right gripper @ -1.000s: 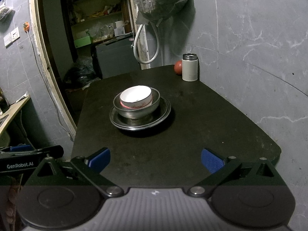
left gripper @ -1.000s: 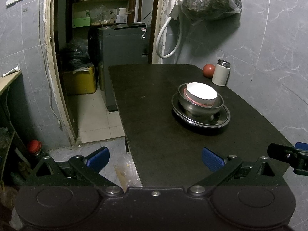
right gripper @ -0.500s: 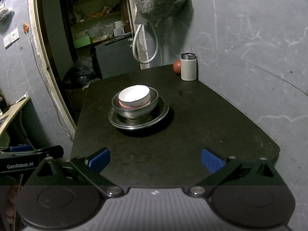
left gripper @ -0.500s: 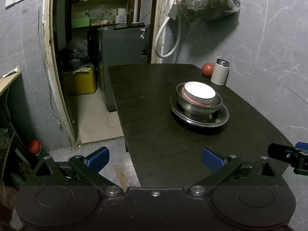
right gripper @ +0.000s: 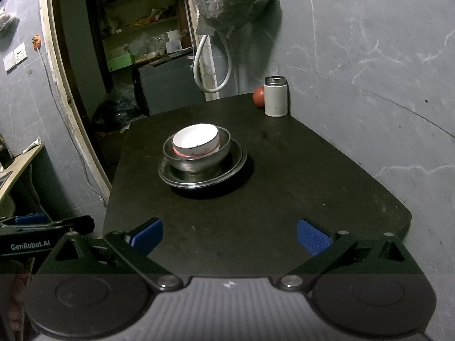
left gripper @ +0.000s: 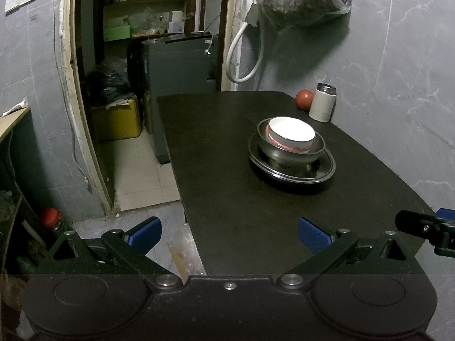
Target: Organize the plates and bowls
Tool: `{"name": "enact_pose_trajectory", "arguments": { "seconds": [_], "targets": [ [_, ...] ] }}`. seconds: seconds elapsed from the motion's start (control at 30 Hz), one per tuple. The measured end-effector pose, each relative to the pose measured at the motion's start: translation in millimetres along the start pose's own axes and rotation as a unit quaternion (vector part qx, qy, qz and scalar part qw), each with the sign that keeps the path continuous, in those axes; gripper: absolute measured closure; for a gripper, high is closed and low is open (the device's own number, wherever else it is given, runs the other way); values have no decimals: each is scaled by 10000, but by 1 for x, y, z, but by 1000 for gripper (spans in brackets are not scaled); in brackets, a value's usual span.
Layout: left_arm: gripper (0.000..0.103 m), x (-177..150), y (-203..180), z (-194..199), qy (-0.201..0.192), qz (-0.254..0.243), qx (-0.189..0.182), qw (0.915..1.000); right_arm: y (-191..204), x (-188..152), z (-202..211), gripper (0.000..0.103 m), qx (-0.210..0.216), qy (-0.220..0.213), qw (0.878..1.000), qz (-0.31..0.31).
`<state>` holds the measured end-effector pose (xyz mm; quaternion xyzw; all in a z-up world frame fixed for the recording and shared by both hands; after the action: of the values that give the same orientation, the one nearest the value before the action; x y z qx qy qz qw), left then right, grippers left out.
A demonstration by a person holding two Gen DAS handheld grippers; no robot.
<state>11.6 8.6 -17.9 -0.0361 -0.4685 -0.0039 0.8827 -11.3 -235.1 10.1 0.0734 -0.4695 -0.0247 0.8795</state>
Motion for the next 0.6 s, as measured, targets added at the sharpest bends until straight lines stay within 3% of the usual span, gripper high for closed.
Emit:
{"name": "enact_pose_trajectory", "arguments": {
  "seconds": [0.6],
  "targets": [
    [1,-1,0,-3,27,-41,-16,10000,4,1,-3,0,-2,-18,10000,43]
  ]
}}
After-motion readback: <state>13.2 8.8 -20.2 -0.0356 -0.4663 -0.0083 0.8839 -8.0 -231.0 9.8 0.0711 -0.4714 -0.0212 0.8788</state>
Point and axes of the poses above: each gripper's, at about its wrist camera, not at the fingertips, and z roughly against the way its jaws point, y to its left, x to its top, the point moved 1 cm from there along -z, roughly the way its jaws point, and after that the axes turned 4 degrees about -y, right-handed, at the moved point
